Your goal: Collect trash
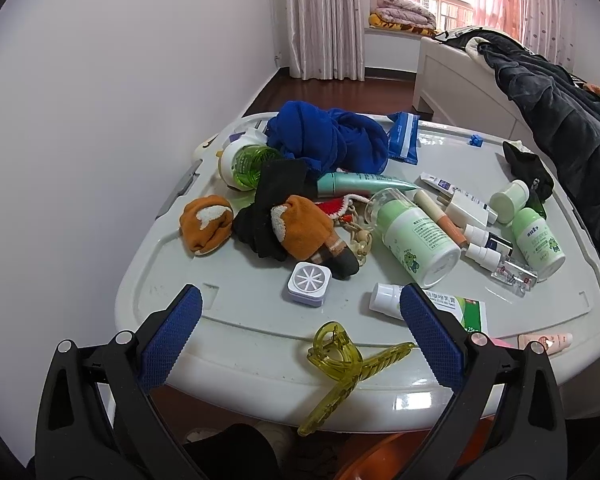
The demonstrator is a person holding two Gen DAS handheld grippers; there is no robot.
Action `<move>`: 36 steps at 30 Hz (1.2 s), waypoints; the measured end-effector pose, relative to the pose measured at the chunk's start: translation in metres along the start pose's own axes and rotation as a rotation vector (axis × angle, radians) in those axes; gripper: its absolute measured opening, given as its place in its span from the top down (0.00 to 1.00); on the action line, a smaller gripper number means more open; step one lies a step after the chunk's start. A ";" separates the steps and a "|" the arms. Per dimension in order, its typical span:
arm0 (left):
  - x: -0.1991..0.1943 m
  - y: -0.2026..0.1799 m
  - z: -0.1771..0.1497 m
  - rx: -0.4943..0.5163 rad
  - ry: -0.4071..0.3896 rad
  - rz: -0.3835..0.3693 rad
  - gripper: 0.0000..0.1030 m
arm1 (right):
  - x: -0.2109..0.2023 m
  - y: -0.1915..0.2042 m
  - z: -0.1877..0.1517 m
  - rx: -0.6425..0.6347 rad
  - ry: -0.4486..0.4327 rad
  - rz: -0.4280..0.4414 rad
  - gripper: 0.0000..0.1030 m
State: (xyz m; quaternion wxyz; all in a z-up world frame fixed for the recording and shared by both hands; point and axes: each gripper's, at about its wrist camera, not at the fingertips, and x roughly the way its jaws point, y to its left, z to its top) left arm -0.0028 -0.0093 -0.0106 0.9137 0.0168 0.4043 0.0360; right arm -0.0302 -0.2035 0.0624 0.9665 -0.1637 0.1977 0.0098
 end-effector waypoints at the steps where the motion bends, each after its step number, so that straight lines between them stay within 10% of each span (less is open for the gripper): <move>1: 0.000 0.000 0.000 0.002 -0.002 -0.001 0.06 | 0.000 0.000 0.000 0.000 -0.001 0.000 0.05; 36: -0.001 0.002 0.001 -0.007 -0.007 -0.006 0.06 | 0.000 0.000 0.001 -0.001 0.000 0.000 0.05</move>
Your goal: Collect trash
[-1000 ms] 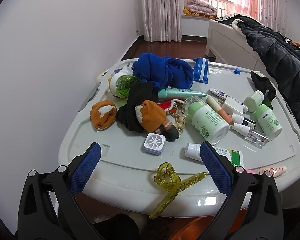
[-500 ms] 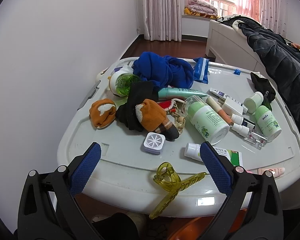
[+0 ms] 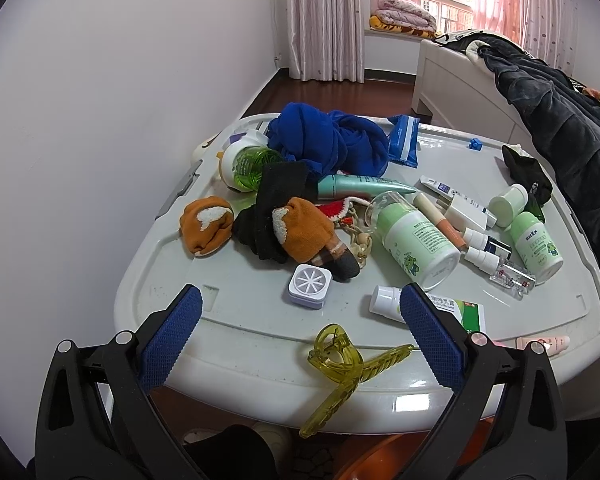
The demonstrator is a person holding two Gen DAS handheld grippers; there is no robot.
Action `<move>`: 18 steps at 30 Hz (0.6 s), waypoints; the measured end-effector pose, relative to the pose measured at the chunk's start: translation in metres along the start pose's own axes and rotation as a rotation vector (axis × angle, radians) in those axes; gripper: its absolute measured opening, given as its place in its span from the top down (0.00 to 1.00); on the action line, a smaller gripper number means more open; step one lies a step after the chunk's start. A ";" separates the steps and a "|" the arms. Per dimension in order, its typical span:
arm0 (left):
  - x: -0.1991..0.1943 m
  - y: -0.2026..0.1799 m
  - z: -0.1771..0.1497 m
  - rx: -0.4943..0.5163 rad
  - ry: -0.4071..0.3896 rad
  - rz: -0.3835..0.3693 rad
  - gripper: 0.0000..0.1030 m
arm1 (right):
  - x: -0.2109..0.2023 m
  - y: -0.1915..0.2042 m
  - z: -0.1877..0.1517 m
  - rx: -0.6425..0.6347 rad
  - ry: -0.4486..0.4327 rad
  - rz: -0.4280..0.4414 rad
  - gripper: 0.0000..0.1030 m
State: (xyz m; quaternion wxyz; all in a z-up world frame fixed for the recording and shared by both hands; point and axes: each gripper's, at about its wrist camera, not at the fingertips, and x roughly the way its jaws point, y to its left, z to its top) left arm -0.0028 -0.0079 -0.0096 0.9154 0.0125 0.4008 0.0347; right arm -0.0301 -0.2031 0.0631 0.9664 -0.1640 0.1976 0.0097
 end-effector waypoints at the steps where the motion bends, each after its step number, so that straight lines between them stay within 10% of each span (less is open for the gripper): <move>1: 0.000 0.000 0.000 0.000 0.000 0.000 0.06 | 0.000 0.000 0.000 0.000 0.001 0.000 0.05; 18: 0.003 0.031 -0.005 -0.107 0.081 -0.212 0.06 | -0.007 -0.038 0.006 0.088 -0.032 -0.074 0.05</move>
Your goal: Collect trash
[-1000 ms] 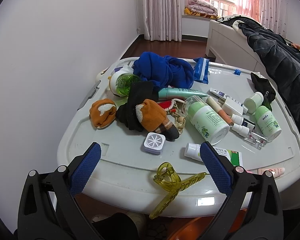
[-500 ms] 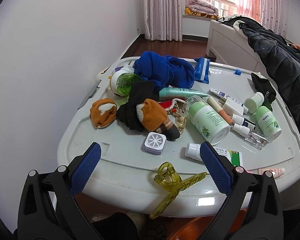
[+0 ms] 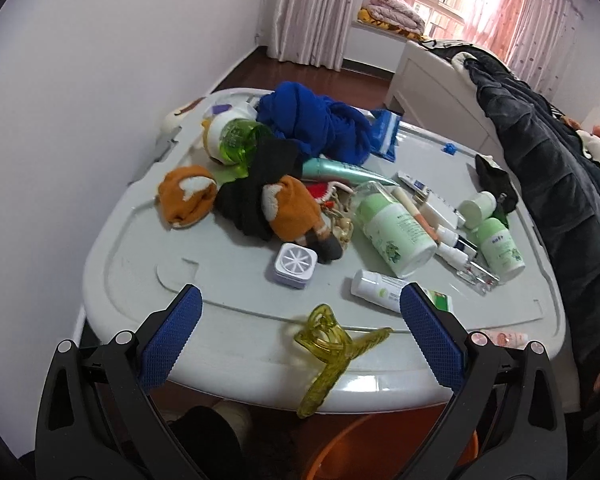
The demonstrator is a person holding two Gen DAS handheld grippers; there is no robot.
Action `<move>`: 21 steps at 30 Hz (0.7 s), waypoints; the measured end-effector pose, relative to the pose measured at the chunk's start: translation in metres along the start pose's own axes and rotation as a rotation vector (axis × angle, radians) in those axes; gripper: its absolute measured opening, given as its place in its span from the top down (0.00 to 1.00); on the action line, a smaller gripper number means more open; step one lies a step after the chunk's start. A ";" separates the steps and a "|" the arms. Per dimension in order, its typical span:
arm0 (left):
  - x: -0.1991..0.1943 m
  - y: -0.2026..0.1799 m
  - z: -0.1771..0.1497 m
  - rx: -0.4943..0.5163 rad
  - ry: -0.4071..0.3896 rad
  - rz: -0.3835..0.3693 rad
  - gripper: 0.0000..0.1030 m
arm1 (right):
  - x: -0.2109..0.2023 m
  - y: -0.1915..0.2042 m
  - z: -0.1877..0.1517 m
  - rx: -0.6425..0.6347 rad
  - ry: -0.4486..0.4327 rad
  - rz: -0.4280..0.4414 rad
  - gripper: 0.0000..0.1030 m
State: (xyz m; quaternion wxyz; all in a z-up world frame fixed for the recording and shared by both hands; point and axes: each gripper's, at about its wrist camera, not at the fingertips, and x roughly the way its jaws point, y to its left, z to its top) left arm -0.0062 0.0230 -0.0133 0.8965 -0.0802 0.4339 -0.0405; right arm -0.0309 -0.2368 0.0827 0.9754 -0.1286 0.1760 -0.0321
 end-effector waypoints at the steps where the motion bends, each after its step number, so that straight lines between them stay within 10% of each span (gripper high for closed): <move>1: 0.004 -0.005 0.001 -0.003 0.025 -0.013 0.06 | 0.000 -0.003 0.001 0.016 0.001 0.010 0.05; 18: 0.109 -0.096 0.039 0.025 0.106 0.058 0.08 | -0.010 -0.038 0.001 0.083 -0.004 -0.008 0.05; 21: 0.124 -0.094 0.039 0.014 0.118 0.093 0.32 | -0.009 -0.052 -0.002 0.116 0.004 -0.027 0.05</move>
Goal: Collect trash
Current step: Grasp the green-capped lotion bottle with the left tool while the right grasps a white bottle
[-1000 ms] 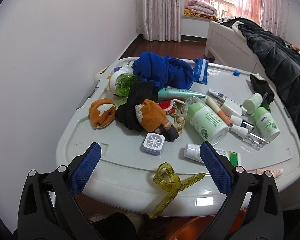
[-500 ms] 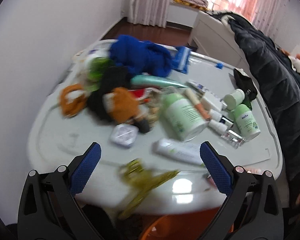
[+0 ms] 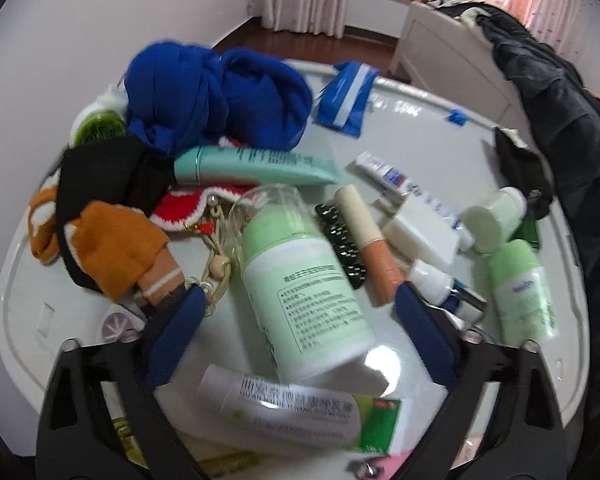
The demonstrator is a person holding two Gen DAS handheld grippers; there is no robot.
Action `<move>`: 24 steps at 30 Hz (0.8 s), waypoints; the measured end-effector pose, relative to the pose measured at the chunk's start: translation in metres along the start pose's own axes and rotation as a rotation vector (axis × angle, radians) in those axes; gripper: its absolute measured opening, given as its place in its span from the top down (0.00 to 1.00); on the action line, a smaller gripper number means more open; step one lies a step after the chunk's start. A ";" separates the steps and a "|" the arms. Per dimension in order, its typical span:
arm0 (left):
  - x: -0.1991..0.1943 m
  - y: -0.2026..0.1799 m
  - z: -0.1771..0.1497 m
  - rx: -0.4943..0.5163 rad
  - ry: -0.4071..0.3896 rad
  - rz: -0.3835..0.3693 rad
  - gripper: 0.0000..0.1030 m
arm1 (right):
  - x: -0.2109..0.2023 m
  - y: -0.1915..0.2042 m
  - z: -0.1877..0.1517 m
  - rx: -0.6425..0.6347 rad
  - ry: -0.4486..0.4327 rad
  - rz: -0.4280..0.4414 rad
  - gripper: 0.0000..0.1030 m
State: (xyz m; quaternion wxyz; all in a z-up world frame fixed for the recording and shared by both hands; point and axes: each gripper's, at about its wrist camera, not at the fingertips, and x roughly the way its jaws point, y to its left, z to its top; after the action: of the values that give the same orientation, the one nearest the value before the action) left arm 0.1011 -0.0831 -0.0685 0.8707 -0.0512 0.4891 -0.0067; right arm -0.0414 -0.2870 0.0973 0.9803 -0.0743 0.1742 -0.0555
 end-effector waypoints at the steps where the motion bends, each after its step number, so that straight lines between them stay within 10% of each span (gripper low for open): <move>1: 0.001 -0.001 0.000 0.009 -0.008 0.005 0.42 | 0.000 -0.005 -0.001 0.013 0.003 -0.004 0.05; 11: -0.007 0.006 -0.006 0.019 -0.011 -0.034 0.54 | 0.023 -0.045 -0.017 0.165 0.131 -0.060 0.05; 24: -0.098 0.010 -0.038 0.137 -0.158 -0.121 0.54 | 0.111 0.047 -0.056 -0.022 0.330 0.030 0.05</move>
State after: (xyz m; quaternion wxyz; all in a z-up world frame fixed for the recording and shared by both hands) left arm 0.0167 -0.0703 -0.0057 0.9060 -0.0216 0.4133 -0.0887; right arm 0.0464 -0.2624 0.0010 0.9383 -0.0725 0.3344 -0.0502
